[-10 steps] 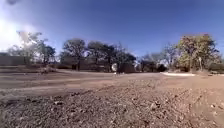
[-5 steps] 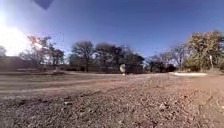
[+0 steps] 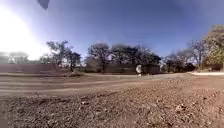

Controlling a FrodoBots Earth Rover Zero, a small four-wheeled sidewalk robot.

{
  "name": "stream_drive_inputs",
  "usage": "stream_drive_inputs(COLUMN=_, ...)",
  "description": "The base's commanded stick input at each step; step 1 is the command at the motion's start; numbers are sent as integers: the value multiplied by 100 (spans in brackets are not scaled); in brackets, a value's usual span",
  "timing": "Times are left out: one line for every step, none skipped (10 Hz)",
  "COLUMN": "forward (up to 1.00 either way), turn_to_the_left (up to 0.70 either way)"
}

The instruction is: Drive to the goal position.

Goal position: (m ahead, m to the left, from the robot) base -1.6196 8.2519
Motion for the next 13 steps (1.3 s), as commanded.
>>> stream_drive_inputs(forward=0, turn_to_the_left=5)
stream_drive_inputs(forward=0, turn_to_the_left=1)
stream_drive_inputs(forward=0, turn_to_the_left=0)
stream_drive_inputs(forward=0, turn_to_the_left=0)
stream_drive_inputs(forward=0, turn_to_the_left=0)
stream_drive_inputs(forward=0, turn_to_the_left=0)
stream_drive_inputs(forward=0, turn_to_the_left=0)
stream_drive_inputs(forward=0, turn_to_the_left=0)
stream_drive_inputs(forward=0, turn_to_the_left=53)
stream_drive_inputs(forward=0, turn_to_the_left=62)
stream_drive_inputs(forward=0, turn_to_the_left=70)
stream_drive_inputs(forward=0, turn_to_the_left=70)
stream_drive_inputs(forward=0, turn_to_the_left=70)
